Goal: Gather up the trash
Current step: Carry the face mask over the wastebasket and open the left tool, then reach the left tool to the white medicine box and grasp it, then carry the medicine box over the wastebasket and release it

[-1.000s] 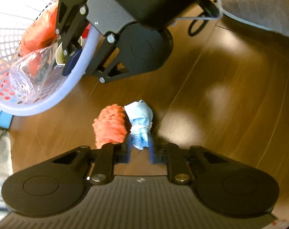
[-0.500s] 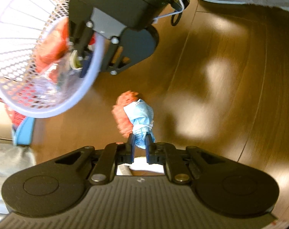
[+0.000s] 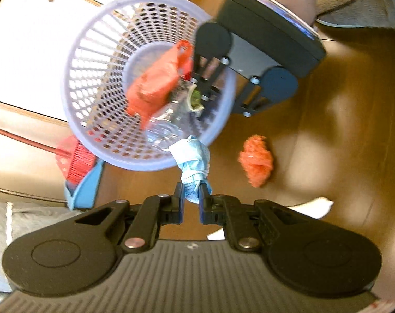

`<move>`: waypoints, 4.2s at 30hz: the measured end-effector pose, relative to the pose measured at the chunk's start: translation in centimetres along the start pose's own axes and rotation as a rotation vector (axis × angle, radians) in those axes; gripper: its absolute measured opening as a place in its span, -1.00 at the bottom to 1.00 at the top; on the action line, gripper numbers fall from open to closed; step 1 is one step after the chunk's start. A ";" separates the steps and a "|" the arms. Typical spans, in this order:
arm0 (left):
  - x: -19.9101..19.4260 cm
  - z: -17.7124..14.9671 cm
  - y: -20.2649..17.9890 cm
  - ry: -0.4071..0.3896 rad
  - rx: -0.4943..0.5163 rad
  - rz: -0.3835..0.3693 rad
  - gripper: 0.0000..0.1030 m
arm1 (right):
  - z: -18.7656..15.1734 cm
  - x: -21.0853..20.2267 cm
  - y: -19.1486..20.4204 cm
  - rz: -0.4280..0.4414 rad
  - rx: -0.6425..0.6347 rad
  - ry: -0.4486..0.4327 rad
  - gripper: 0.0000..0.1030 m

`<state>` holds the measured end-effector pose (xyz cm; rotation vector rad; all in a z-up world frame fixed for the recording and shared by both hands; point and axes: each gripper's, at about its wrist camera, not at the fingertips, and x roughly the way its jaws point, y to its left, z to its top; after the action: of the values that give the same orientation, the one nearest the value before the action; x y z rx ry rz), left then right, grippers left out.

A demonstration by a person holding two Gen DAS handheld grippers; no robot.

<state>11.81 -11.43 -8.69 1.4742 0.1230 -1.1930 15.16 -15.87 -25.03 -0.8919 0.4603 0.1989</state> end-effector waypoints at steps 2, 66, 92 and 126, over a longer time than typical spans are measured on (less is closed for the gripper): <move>-0.1 0.3 0.5 -0.011 0.026 0.020 -0.84 | 0.0 0.0 0.0 0.000 0.000 0.000 -0.93; 4.6 -2.1 3.7 0.072 -0.009 0.071 -0.41 | -2.2 -0.4 -0.7 0.032 -0.019 -0.067 -0.92; 5.3 -9.4 -4.3 0.266 -0.223 -0.069 -0.23 | -6.1 -3.1 -2.2 -0.001 -0.076 0.021 -0.95; 8.4 -13.0 -3.3 0.398 -0.617 -0.263 0.26 | -7.5 -5.2 -2.6 -0.032 -0.039 0.096 -0.96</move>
<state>21.20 -4.53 -19.38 1.1375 0.8988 -0.9276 9.17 -23.22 -24.82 -0.9492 0.5321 0.1361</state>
